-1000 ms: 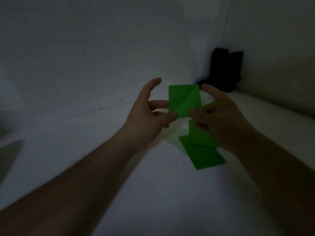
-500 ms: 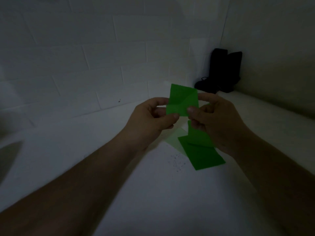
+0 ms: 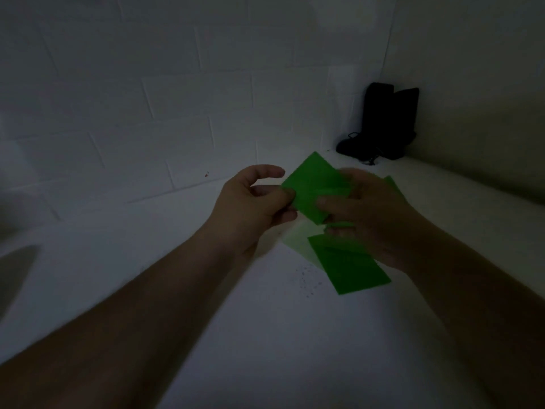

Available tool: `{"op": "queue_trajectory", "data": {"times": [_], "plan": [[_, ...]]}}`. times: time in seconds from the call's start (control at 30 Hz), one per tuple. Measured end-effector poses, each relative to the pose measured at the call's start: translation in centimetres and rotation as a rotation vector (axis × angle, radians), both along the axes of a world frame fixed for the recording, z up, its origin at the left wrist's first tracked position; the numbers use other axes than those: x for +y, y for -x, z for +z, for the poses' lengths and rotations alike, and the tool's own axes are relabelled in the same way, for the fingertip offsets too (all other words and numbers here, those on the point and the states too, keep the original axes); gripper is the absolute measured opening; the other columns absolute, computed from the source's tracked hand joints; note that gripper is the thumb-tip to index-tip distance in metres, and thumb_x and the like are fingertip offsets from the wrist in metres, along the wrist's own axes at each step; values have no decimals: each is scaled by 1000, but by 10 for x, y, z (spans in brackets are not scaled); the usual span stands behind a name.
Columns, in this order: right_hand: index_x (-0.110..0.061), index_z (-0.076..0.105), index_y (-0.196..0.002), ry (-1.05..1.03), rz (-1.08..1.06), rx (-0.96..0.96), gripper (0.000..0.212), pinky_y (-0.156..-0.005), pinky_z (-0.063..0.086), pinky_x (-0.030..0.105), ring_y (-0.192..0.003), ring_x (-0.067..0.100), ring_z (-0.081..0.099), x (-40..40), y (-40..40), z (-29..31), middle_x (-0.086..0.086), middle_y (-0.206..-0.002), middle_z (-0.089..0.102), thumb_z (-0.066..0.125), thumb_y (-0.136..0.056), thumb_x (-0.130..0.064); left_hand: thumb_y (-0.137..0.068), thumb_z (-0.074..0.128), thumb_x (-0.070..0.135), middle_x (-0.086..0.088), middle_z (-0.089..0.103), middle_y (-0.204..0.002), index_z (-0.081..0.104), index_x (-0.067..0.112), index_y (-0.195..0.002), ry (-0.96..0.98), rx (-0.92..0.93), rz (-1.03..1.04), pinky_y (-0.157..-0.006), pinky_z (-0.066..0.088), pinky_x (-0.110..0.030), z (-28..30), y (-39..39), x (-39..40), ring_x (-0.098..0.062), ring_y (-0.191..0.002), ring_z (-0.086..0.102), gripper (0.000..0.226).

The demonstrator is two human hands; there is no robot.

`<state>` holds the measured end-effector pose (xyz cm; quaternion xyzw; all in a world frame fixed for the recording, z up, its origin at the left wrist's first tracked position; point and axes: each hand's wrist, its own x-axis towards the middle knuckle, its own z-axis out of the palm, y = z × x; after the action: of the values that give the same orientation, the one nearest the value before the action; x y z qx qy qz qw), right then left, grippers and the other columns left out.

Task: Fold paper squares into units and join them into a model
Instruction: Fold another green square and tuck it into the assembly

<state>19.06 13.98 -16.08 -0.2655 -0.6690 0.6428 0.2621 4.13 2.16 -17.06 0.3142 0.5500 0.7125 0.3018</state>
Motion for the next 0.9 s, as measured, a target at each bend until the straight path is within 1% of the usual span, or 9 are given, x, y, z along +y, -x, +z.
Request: {"op": "queue_trajectory", "data": {"times": [0.1, 0.2, 0.3, 0.4, 0.5, 0.63, 0.73, 0.77, 0.9], "plan": [[-30, 53, -135, -33, -116, 61, 57, -77, 61, 38, -90, 20, 75, 9, -6, 6, 1, -99, 74, 77, -86, -12, -89, 72, -2, -19, 74, -90, 61, 21, -116, 90, 260, 34, -79, 62, -43, -4, 4, -3, -31, -78, 74, 38], [-38, 50, -135, -273, -159, 8, 62, -77, 58, 37, -95, 18, 71, 12, -9, 7, -1, -108, 70, 80, -83, -19, -87, 74, 6, -11, 76, -95, 58, 35, -122, 162, 409, 23, -86, 61, -53, -8, 2, -4, -31, -89, 75, 48], [-40, 58, -126, -447, -67, -35, 53, -72, 60, 32, -85, 16, 72, 4, -7, 6, -5, -101, 72, 81, -82, -20, -90, 73, 9, -3, 78, -95, 54, 39, -128, 185, 462, -35, -84, 63, -47, -6, -1, -5, -23, -89, 76, 52], [-37, 64, -119, -559, 5, -102, 47, -70, 63, 29, -77, 11, 72, -2, -5, 4, -9, -90, 73, 80, -82, -13, -92, 73, 12, -1, 79, -93, 52, 40, -133, 205, 493, -90, -72, 60, -31, -5, -2, -7, -18, -84, 75, 54], [-37, 66, -113, -612, 26, -140, 44, -61, 58, 20, -68, 7, 69, -3, -5, 1, -9, -84, 74, 80, -83, -9, -92, 73, 11, -5, 79, -94, 54, 38, -132, 196, 454, -86, -73, 60, -34, -5, -1, -6, -21, -86, 76, 51], [-32, 68, -112, -532, 60, -79, 42, -54, 51, 17, -63, 10, 67, -2, -4, -3, -2, -78, 75, 77, -84, -3, -94, 71, 6, -24, 74, -100, 56, 29, -130, 127, 291, -113, -70, 59, -37, -5, -2, -3, -31, -83, 72, 46], [-31, 66, -118, -479, 149, -63, 49, -59, 53, 21, -71, 14, 72, -2, -6, -3, 0, -83, 75, 74, -85, 4, -94, 71, 7, -31, 72, -103, 55, 28, -129, 103, 224, -124, -84, 57, -60, -5, -2, -3, -51, -93, 69, 44], [-31, 65, -120, -474, 170, -59, 52, -58, 55, 22, -72, 16, 73, -3, -6, -2, 1, -85, 75, 73, -84, 7, -94, 70, 6, -31, 72, -103, 55, 27, -130, 102, 213, -128, -87, 56, -62, -4, -1, -3, -54, -98, 67, 44], [-33, 64, -124, -491, 190, -73, 59, -57, 57, 26, -71, 18, 73, -1, -7, -2, 2, -91, 74, 68, -84, 12, -94, 70, 6, -22, 76, -103, 50, 24, -137, 126, 204, -175, -87, 60, -50, -2, 2, -4, -43, -99, 72, 50]]}}
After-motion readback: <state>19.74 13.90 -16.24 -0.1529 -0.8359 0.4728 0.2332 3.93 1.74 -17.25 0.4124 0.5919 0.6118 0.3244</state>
